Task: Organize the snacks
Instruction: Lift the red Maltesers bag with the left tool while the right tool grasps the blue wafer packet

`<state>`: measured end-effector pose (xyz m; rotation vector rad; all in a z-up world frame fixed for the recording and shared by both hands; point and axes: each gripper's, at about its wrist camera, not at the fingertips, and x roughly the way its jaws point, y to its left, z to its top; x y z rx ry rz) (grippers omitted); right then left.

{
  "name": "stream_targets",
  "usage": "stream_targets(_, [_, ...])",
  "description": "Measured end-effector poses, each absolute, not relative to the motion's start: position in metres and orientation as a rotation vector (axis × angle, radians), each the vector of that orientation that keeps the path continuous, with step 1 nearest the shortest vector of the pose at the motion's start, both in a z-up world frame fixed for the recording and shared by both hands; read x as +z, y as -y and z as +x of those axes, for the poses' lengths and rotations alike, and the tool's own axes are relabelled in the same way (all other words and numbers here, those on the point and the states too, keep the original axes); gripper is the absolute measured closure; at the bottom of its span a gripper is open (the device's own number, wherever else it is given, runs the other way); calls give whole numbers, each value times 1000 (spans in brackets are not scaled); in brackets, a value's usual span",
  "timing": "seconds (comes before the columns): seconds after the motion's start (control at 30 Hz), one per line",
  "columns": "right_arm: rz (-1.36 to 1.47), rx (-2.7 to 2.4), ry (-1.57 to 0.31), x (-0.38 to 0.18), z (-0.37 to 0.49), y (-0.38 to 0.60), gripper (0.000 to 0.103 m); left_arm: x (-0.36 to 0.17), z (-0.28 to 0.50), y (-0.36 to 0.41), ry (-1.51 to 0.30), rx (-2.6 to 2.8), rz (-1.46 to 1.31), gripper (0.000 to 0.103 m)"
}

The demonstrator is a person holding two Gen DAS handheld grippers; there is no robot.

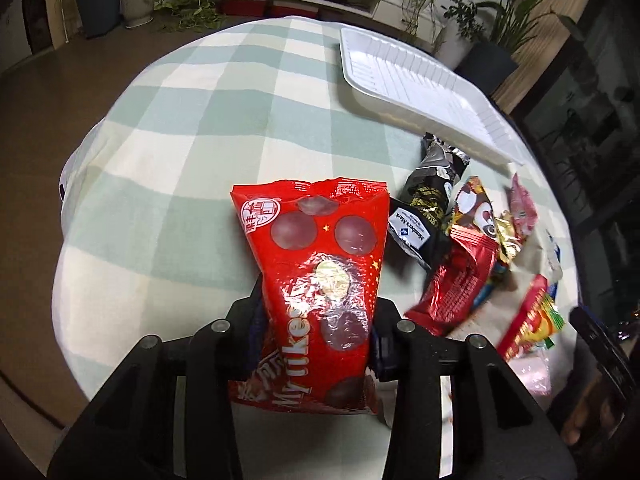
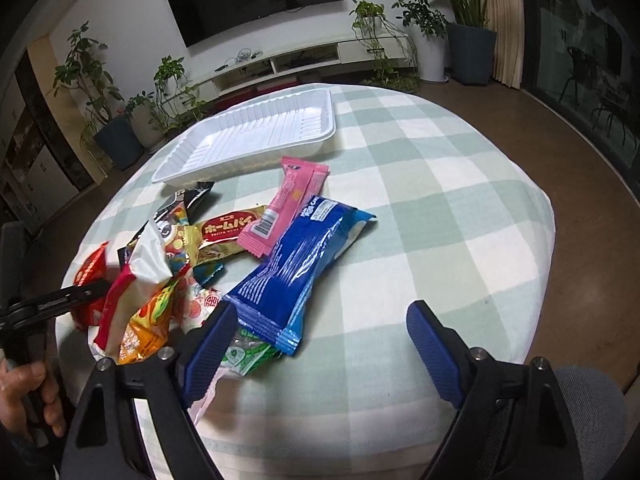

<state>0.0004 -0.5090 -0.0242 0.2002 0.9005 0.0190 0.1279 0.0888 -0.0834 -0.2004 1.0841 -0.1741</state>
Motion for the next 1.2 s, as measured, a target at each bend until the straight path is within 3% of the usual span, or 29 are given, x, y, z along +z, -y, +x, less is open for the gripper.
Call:
stream_targets(0.6, [207, 56, -1083, -55, 60, 487, 36, -75, 104, -110, -1009, -246, -302, 66])
stream_targets(0.97, [132, 39, -1054, -56, 57, 493, 67, -85, 113, -96, -1080, -201, -193, 68])
stream_targets(1.2, [180, 49, -1045, -54, 51, 504, 73, -87, 114, -85, -1077, -177, -106, 69])
